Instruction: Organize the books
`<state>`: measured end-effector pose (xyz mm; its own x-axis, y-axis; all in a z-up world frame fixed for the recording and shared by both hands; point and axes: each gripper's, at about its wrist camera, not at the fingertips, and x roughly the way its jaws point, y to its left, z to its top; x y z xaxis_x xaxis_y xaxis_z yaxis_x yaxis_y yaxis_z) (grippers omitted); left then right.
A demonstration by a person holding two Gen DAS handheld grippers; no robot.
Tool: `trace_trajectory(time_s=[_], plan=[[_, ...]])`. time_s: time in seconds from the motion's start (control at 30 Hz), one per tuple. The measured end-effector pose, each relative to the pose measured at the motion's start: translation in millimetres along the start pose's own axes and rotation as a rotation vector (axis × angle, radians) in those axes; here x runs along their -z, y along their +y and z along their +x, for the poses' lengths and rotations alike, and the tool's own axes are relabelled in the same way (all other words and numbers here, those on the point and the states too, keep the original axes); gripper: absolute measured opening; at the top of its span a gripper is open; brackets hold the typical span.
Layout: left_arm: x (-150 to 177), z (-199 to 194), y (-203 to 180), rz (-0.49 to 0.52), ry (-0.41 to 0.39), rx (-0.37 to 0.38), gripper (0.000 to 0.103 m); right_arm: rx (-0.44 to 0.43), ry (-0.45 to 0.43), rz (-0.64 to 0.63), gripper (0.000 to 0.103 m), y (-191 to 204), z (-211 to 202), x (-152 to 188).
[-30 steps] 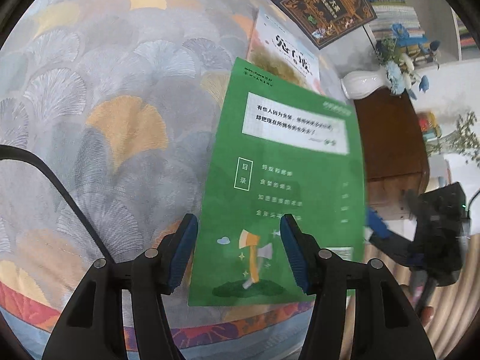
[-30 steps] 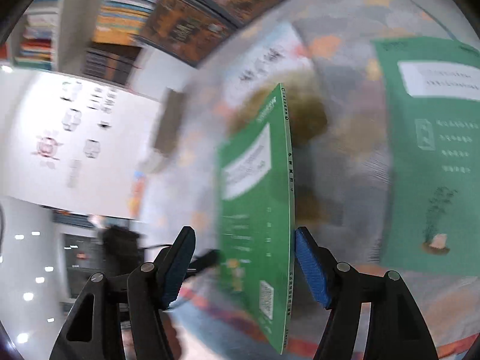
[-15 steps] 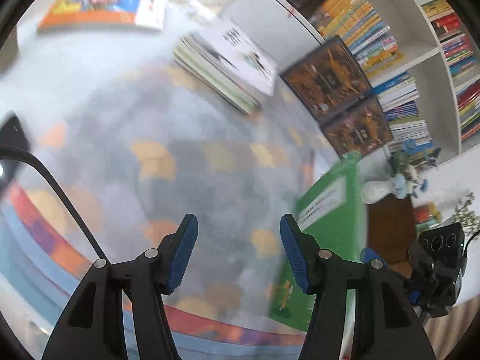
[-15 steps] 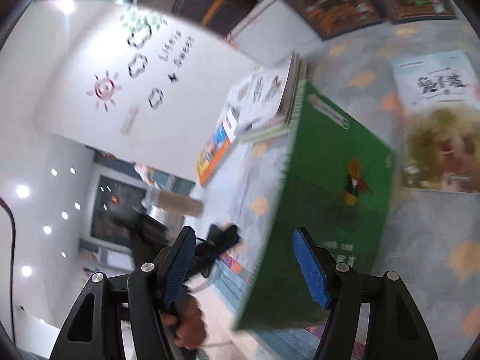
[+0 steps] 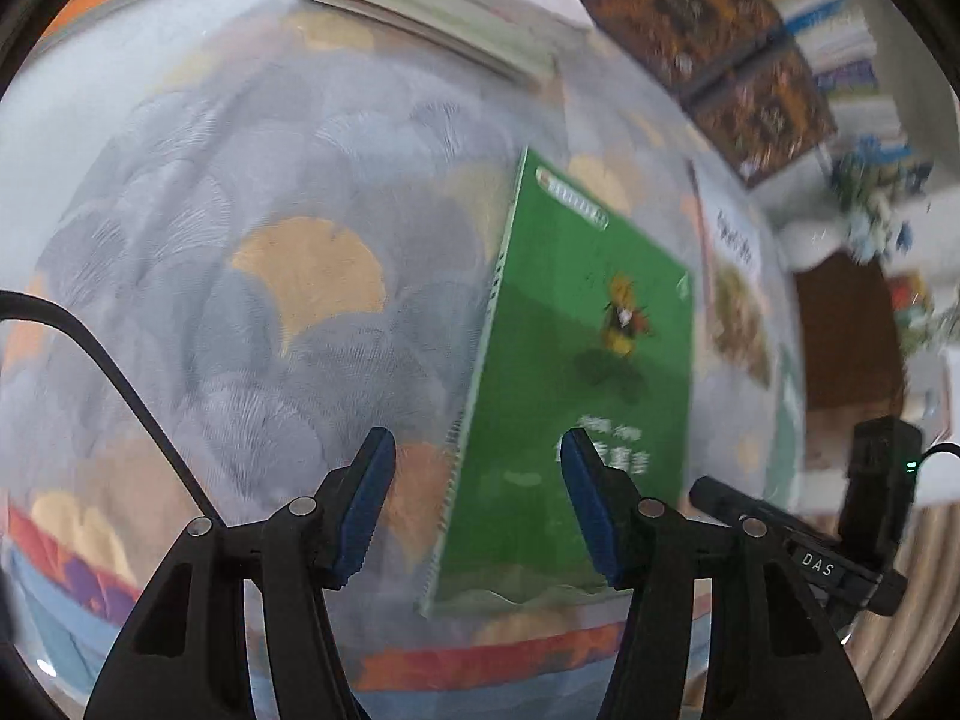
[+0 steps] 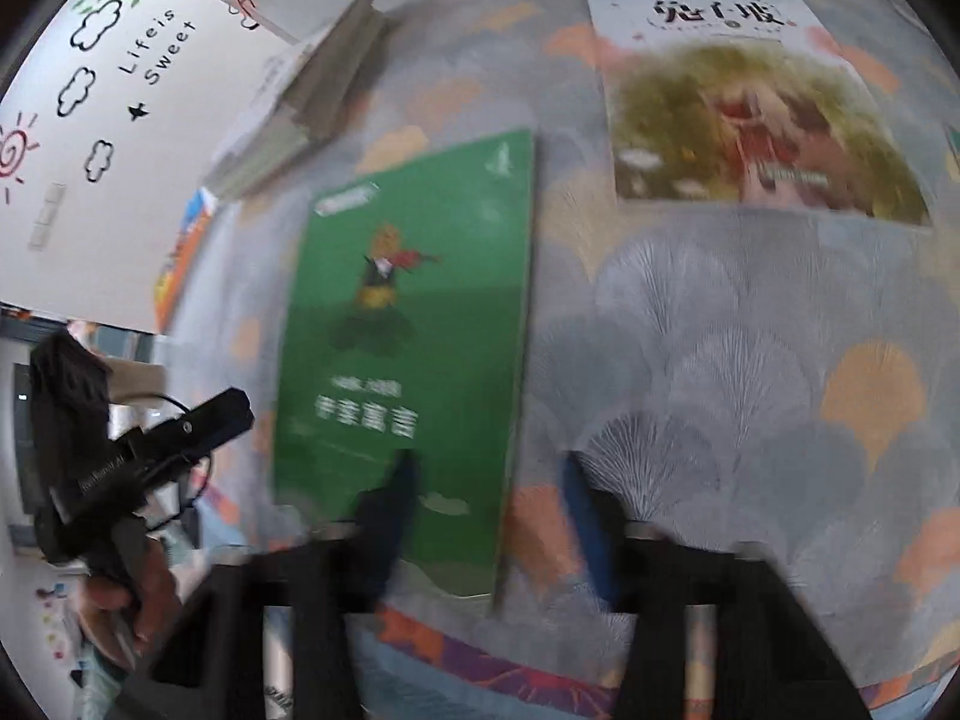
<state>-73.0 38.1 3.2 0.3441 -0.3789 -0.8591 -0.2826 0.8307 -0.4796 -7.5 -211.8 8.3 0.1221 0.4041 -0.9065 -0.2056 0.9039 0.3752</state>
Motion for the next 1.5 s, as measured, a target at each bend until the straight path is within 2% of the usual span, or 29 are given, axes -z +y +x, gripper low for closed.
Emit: trace_trajectory(time_s=[0.07,0.17,0.27,0.33,0.37,0.5,0.57,0.6,0.67,0.7,0.73,0.8,0.9,1.03,1.13,1.17,1.2,1.27,1.37,1.5], plan=[[-1.9,2.7,-6.9,0.055,-0.003,0.007,0.054,0.037,-0.024,-0.003,0.030,5.2,6.2,3.5],[-5.9,8.9,-15.2,0.120,0.033,0.041,0.054,0.082,-0.054,-0.030,0.031,21.2,9.1,6.6],[-6.9,13.1,-22.7,0.182,0.058,0.067,0.054,0.069,-0.061,-0.032,0.032,40.1,15.8,9.1],[-9.4,12.0,-20.2,0.186,0.067,0.090,0.054,0.089,-0.080,-0.021,0.034,38.9,13.0,11.2],[-11.3,9.0,-16.8,0.174,0.070,0.120,0.054,0.088,-0.089,-0.009,0.034,40.9,13.6,10.6],[-30.2,-11.4,-0.8,0.078,0.044,0.388,0.054,-0.013,-0.122,0.139,0.034,22.4,10.7,14.1],[-37.6,-17.7,-2.3,0.074,0.046,0.478,0.054,-0.056,-0.138,0.207,0.034,12.0,8.5,15.3],[-40.4,-16.9,-5.1,0.092,0.050,0.483,0.054,-0.067,-0.146,0.230,0.034,9.6,6.3,16.5],[-41.3,-7.9,-8.7,0.124,0.065,0.419,0.053,-0.082,-0.162,0.269,0.034,7.4,5.8,17.7],[-40.1,-2.5,-9.9,0.136,0.076,0.381,0.045,-0.084,-0.166,0.277,0.034,5.6,3.3,19.2],[-37.7,4.6,-9.8,0.155,0.100,0.343,0.030,-0.085,-0.172,0.283,0.034,5.5,2.7,20.4],[-30.5,15.6,-12.3,0.188,0.148,0.330,0.015,-0.089,-0.182,0.297,0.034,4.9,2.4,21.3],[-20.9,20.4,-18.6,0.228,0.174,0.309,0.014,-0.086,-0.193,0.309,0.034,2.1,-0.8,25.2],[-24.9,18.2,-23.8,0.194,0.187,0.413,0.014,-0.091,-0.188,0.327,0.035,-0.5,-1.9,25.2],[-37.0,19.7,-19.4,0.087,0.218,0.547,0.014,-0.168,-0.144,0.381,0.036,-9.5,-3.9,21.8],[-40.5,21.0,-16.4,0.037,0.228,0.592,0.014,-0.226,-0.122,0.422,0.040,-17.1,-4.9,23.0],[-43.0,21.7,-15.2,0.005,0.231,0.616,0.014,-0.253,-0.115,0.456,0.050,-22.3,-6.1,25.4],[-48.2,19.4,-12.2,-0.040,0.234,0.650,0.014,-0.316,-0.120,0.520,0.057,-33.2,-9.3,34.0],[-53.7,18.0,-7.1,-0.118,0.252,0.725,0.014,-0.465,-0.112,0.600,0.059,-45.1,-6.3,45.0],[-57.5,19.4,-8.6,-0.163,0.269,0.752,0.014,-0.598,-0.087,0.670,0.061,-47.4,9.4,43.6]])
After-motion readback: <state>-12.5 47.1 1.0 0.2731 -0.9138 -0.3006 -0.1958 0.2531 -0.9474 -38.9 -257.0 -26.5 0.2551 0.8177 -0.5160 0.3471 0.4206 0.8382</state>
